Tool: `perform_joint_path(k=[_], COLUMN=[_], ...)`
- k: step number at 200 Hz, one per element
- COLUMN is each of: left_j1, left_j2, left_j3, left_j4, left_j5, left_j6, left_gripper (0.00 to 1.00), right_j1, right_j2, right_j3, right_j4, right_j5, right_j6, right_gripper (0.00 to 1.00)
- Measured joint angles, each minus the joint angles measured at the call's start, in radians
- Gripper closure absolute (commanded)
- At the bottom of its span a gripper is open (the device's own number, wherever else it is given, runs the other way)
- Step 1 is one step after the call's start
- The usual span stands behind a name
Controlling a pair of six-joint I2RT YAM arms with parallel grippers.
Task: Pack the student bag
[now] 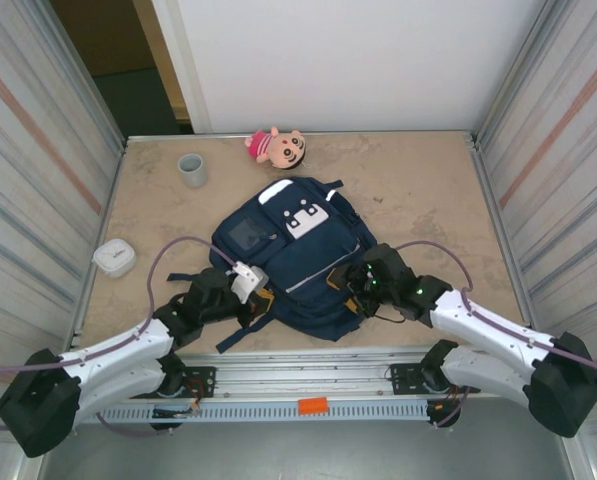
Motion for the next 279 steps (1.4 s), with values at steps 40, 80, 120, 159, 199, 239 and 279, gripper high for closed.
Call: perform_joint_path(k=[40,80,120,159,199,239,279], left_j1=[0.000,0.000,-0.038,-0.091,-0.136,-0.187,-0.202], left_j2=[0.006,0.022,0.067,0.145,0.213,0.233,0.092], left_j3=[0.002,0.023,0.045,0.082,0.116,0.192,0.245], left_j4=[0.005,-0.012,-0.018,-0.010,0.028,-0.009,-0.102], left_j5=[0.013,0.022,0.056,0.106,0.111,0.140,0.139], left_j6=[0.000,0.016,0.023,0.021,0.008,0.050,0.167], left_gripper=[1.00,0.99,0.94,0.92,0.81,0.52,0.38], right_j1=[-0.004,-0.005,-0.004,-0.004,-0.008,-0.081,-0.156], right_j2=[0.066,0.086,0.135,0.164,0.192,0.196,0.212], right_j3=[0.000,0.001,0.044,0.075,0.103,0.179,0.303], right_j4=[0.062,0.130,0.155,0.216,0.226,0.142,0.007], right_j5=[-0.005,0.015,0.022,0.026,0.018,-0.065,-0.185], right_j6=[0.009,0.007,-0.043,-0.073,-0.117,-0.256,-0.467], right_gripper=[0.70,0.92,1.00,1.00,1.00,1.00,1.00])
